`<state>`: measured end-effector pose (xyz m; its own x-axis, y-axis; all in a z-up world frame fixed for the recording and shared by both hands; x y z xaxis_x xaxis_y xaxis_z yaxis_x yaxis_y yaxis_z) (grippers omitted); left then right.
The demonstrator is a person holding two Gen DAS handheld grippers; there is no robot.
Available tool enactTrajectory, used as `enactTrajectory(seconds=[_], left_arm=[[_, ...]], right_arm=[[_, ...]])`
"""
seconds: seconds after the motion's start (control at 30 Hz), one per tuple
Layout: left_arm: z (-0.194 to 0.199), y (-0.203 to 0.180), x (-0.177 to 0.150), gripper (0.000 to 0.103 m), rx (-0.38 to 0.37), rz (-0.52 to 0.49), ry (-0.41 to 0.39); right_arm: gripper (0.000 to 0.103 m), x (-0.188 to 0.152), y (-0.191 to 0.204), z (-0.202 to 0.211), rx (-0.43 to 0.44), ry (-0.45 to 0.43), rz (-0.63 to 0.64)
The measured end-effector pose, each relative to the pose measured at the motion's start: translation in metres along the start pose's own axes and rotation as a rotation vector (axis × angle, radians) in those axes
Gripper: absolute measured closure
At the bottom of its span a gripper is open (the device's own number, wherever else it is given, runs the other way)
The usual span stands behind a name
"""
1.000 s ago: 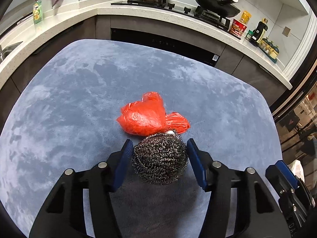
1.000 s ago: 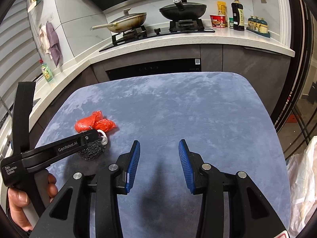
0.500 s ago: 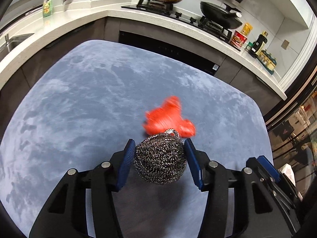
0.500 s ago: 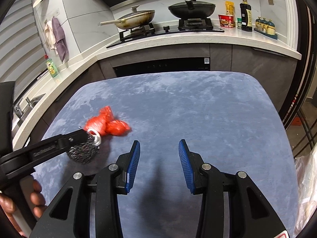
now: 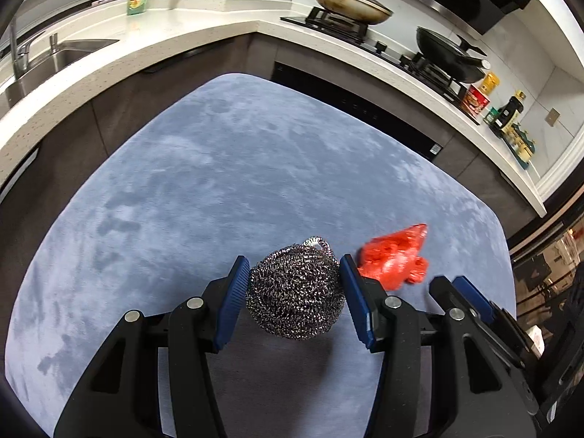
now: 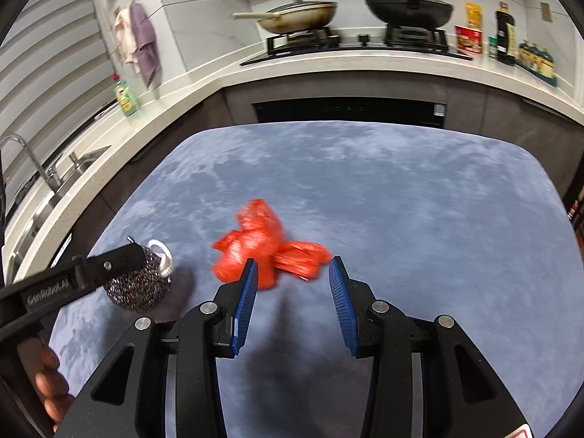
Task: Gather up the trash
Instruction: 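Grasp the red plastic bag with the right tool while the left tool holds the scrubber, then carry the scrubber and red bag over the bin with both tools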
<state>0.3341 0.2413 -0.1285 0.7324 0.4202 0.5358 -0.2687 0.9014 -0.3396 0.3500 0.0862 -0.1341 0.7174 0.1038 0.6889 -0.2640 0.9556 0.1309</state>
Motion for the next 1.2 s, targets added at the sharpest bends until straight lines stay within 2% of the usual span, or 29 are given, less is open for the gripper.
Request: enactTrajectory(seconds=[0.4, 0.57, 0.73, 1.0, 1.2], left_arm=[[-0.012, 0.007, -0.009, 0.054, 0.001, 0.01, 0.031], [-0.013, 0.003, -0.011, 0.054, 0.0, 0.001, 0.032], [-0.008, -0.003, -0.014, 0.054, -0.016, -0.004, 0.035], [0.012, -0.033, -0.024, 0.054, -0.051, -0.05, 0.023], [0.037, -0.073, -0.037, 0.054, -0.095, -0.109, 0.004]], right_arm=[[0.063, 0.003, 0.029, -0.046, 0.047, 0.05, 0.01], [0.076, 0.001, 0.029, -0.047, 0.066, 0.054, 0.0], [0.084, -0.001, 0.028, -0.035, 0.05, 0.041, 0.003], [0.084, 0.0, 0.001, 0.008, 0.019, -0.013, -0.05], [0.084, -0.002, -0.028, 0.048, -0.019, -0.059, -0.084]])
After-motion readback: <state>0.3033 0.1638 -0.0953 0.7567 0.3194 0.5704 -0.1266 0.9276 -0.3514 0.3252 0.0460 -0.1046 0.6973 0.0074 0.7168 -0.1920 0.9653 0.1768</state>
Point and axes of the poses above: each gripper's, at about its wrist camera, not at the fingertips, and z roughly against the way its jaws point, y to its left, x to its top, the point moved 10 cm from there along -z, roughly the way its jaws point, and after that the axes turned 7 degrees about z, right-handed, at the moved point
